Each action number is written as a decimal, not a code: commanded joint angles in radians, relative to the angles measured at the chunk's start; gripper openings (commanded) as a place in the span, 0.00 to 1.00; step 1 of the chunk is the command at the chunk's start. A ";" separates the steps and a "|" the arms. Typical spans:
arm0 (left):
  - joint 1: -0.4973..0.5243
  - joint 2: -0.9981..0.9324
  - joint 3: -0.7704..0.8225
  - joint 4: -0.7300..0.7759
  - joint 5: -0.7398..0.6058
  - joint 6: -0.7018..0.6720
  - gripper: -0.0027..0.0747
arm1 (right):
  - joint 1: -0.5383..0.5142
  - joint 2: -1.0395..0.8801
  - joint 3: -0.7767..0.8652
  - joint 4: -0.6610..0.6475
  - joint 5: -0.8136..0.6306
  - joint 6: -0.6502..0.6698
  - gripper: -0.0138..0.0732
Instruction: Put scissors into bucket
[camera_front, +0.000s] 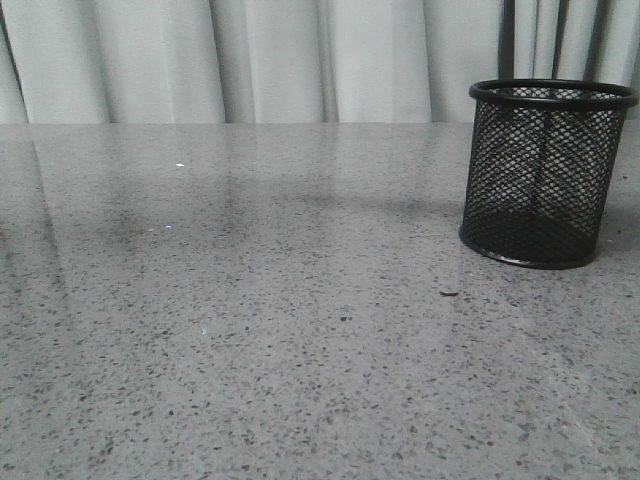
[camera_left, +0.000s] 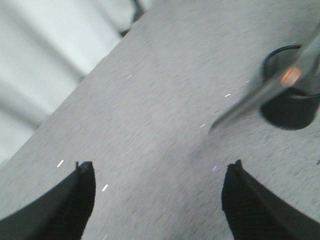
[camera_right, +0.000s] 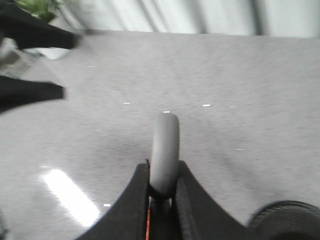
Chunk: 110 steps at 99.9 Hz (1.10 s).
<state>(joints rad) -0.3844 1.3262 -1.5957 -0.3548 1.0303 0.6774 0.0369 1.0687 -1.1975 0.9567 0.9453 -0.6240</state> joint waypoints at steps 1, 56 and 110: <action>0.088 -0.054 -0.047 -0.026 0.007 -0.021 0.67 | -0.004 -0.011 -0.099 -0.116 -0.038 0.106 0.10; 0.454 -0.185 -0.053 -0.044 0.051 -0.044 0.67 | -0.004 -0.011 -0.294 -0.574 0.281 0.338 0.10; 0.454 -0.185 -0.053 -0.064 0.051 -0.046 0.67 | 0.000 0.091 -0.290 -0.607 0.328 0.342 0.10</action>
<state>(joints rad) 0.0667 1.1589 -1.6167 -0.3811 1.1378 0.6465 0.0387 1.1463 -1.4573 0.3380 1.2734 -0.2813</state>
